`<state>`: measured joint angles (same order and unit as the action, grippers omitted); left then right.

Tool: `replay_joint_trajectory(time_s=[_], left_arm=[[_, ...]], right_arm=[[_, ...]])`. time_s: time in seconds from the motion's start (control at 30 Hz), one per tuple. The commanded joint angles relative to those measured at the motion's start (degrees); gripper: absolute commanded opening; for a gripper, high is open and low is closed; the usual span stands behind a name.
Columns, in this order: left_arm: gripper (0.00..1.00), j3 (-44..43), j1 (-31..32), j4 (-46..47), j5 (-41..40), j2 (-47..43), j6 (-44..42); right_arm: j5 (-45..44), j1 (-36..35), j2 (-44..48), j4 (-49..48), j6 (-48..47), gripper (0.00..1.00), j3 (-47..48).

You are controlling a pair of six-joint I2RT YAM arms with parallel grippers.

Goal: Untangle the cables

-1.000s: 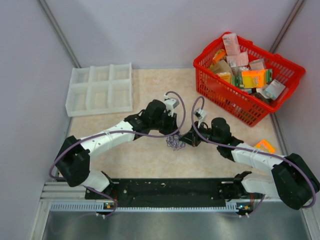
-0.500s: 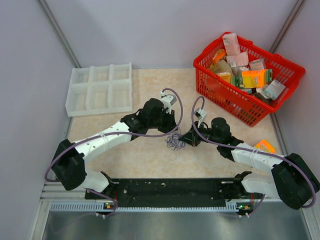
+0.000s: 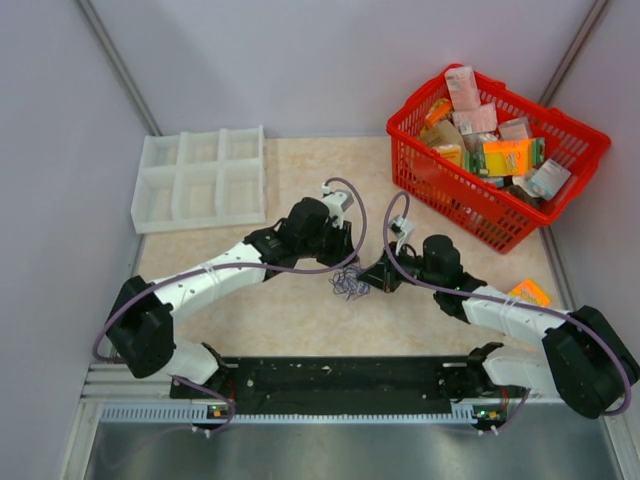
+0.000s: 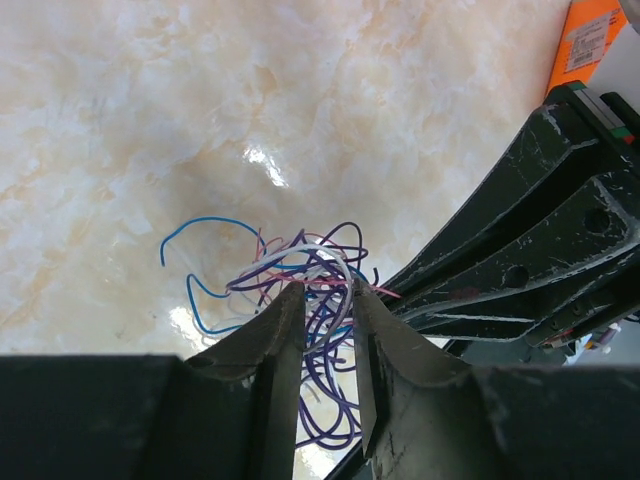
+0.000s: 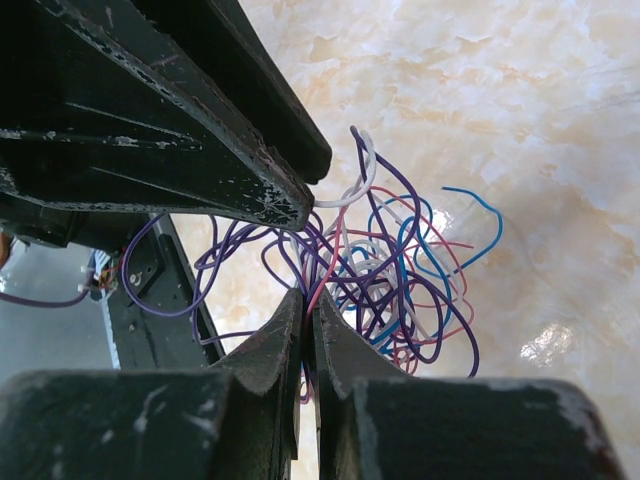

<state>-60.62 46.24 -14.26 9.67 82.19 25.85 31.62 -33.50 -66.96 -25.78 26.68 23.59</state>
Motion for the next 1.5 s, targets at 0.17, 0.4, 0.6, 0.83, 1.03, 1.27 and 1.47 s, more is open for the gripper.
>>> replay_joint_trajectory(time_s=[0.17,0.4,0.6,0.83,1.03,1.27,1.47], left_arm=[[0.05,-1.6,0.26,1.09,1.49,2.01,-0.79],[0.0,-0.47,0.26,3.44,4.2,-6.06,0.78],[0.0,1.82,0.26,9.6,7.55,-11.44,8.51],[0.0,0.85,0.34,11.88,10.71,-13.55,12.38],[0.0,-2.21,0.34,14.97,13.1,-16.71,14.85],[0.0,-8.9,0.52,9.6,1.59,-29.62,2.73],[0.0,-11.7,0.52,7.51,-3.69,-36.92,-1.14]], right_arm=[[0.99,0.27,-0.63,-3.84,0.13,0.04,0.14],[-0.06,0.27,-0.89,-2.26,-0.92,0.42,0.66],[-1.99,0.27,-0.72,-1.38,-1.1,0.6,0.75],[-4.54,0.27,-0.45,-1.73,-0.14,0.73,0.13],[-10.42,0.36,-2.74,1.51,1.62,0.53,1.45],[-20.01,3.52,-2.91,6.97,5.13,0.49,1.1],[-27.04,6.95,-2.04,12.41,7.86,0.4,0.75]])
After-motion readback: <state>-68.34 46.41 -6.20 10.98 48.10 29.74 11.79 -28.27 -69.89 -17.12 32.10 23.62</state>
